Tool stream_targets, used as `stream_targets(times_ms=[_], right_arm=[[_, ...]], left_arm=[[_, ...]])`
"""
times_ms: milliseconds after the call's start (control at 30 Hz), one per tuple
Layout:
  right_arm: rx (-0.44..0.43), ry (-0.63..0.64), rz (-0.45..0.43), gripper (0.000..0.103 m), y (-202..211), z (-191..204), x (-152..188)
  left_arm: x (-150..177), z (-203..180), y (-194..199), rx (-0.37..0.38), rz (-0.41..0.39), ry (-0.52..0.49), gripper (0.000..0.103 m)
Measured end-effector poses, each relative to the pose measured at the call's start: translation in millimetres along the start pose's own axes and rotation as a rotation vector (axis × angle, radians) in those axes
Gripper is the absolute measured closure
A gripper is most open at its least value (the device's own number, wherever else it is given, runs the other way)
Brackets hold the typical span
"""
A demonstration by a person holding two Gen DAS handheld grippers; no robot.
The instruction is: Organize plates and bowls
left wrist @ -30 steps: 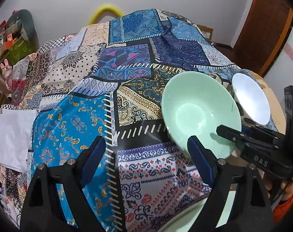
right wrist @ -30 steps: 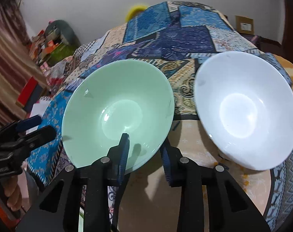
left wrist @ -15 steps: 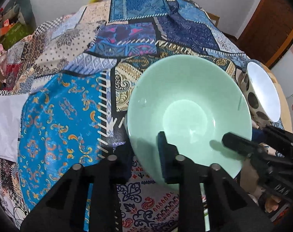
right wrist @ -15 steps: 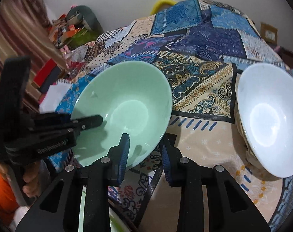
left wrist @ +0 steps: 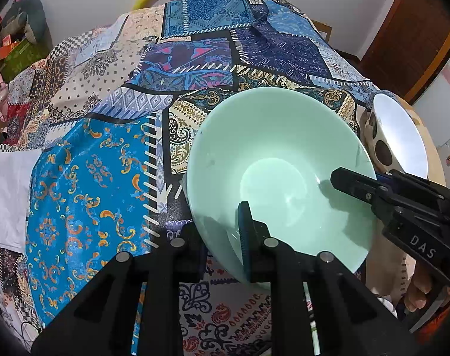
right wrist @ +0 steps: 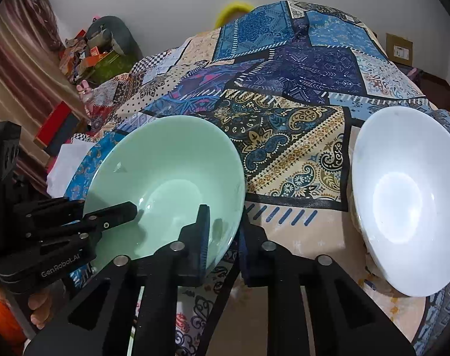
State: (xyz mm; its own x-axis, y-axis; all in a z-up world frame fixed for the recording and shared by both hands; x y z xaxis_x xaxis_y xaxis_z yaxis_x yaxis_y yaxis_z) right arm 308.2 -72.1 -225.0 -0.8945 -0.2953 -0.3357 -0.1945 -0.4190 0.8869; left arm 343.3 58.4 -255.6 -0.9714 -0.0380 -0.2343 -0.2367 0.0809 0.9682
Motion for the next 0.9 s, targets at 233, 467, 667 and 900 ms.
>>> stream_targets(times_ms=[233,467,667,900], right_arm=[[0.012,-0.001,-0.021,0.088,17,4,11],[0.004,-0.007,-0.07,0.088,49,16,24],[-0.002,-0.014,-0.119,0.088,79,31,41],[-0.003,-0.003,-0.144,0.088,102,49,62]], left_arm=[[11,-10,17,-0.011,-0.023,-0.018,0.085],[31,-20,56,-0.007,-0.077,-0.027,0.085],[54,-28,88,-0.007,-0.118,-0.038,0.085],[87,-32,121,-0.021,-0.149,-0.054,0.085]])
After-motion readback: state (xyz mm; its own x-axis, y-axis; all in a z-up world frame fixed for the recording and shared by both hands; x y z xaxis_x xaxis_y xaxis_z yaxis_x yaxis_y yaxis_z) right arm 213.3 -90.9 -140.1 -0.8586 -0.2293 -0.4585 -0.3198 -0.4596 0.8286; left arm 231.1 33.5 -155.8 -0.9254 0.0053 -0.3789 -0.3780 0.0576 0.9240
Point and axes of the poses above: each gripper's, at about its wrist camera, not at the fingertips, and y roughly against the way its jaws point, z to its left, x to its underside, the point moved 1 cm from there along -y, roughly the way its jaws point, and after that the axes turned 12 degrees about z, right-handed, at the moved point
